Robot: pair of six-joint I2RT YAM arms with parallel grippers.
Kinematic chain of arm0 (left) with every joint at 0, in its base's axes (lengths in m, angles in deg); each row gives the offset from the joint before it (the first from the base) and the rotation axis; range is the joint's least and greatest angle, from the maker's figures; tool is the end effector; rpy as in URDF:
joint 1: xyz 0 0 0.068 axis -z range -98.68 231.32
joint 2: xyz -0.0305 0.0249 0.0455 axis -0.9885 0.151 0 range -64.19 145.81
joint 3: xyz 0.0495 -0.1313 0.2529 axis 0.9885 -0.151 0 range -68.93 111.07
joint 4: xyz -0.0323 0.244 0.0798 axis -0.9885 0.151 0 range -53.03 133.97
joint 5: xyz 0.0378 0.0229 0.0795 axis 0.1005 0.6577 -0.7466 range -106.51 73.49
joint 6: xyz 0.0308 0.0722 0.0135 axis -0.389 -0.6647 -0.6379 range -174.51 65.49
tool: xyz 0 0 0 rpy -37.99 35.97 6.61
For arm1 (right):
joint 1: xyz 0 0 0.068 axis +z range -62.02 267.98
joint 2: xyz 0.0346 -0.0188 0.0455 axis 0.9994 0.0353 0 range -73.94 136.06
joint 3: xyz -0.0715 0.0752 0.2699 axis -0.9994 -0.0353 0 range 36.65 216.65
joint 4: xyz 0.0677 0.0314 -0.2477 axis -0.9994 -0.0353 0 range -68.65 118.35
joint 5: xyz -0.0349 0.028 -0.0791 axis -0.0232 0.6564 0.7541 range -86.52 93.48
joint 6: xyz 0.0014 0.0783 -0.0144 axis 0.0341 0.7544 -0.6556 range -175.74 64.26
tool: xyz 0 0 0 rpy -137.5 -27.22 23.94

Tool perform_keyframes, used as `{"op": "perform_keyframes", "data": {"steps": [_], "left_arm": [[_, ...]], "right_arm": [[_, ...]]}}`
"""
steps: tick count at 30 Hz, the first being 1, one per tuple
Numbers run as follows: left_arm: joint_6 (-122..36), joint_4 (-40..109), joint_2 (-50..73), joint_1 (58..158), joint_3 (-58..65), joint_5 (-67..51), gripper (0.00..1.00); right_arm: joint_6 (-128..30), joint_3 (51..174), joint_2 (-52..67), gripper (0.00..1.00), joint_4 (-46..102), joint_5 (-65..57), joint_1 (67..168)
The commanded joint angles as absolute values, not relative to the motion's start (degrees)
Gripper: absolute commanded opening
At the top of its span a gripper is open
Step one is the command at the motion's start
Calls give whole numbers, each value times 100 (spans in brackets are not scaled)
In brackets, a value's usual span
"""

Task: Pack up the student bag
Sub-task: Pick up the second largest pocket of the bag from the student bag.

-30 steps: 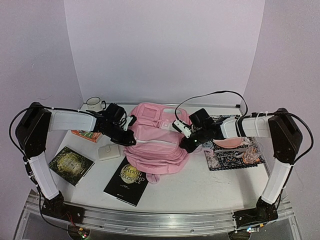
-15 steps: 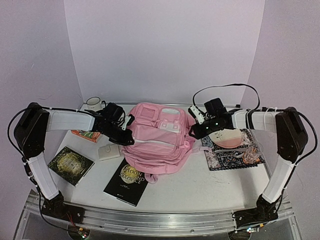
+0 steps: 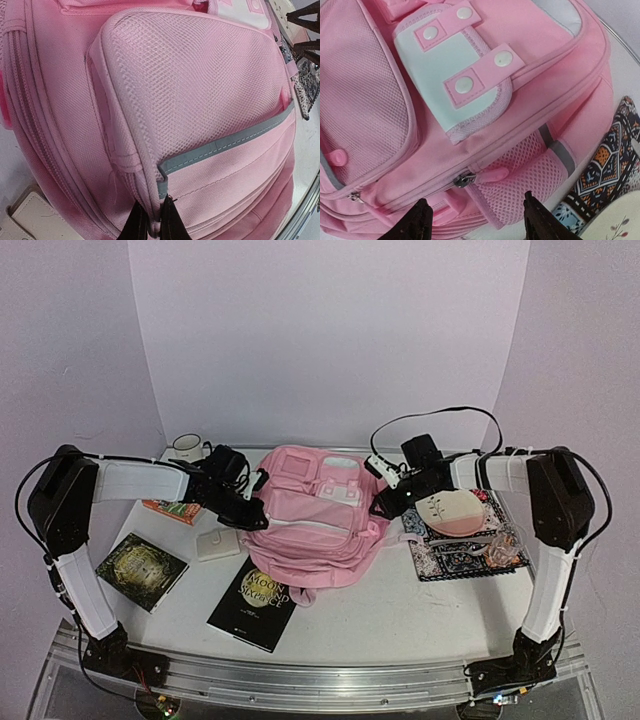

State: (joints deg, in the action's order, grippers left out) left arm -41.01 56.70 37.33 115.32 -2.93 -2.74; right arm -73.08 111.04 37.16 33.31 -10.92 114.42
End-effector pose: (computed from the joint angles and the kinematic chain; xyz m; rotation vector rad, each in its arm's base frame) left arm 0.3126 -0.2307 0.1814 0.5622 2.5540 -0.6180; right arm 0.4136 0.2247 0.2050 -0.9295 1.9127 0.3610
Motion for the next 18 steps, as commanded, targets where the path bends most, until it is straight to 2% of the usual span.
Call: {"op": "perform_keyframes", "data": {"steps": [1, 12, 15, 18], "left_arm": [[-4297, 5906, 3652, 11442, -94, -315, 0], [-4334, 5929, 3602, 11411, -56, -263, 0], [-4343, 5943, 3616, 11402, -61, -254, 0], [-4325, 5942, 3651, 11392, -49, -255, 0]], "right_arm": [[-8414, 11733, 4074, 66, 2747, -1230, 11412], [-9291, 12332, 4872, 70, 2026, -1549, 11406], [-9294, 12455, 5070, 68, 1881, -1766, 11407], [-9260, 12639, 5261, 63, 1633, -1926, 11408]]}}
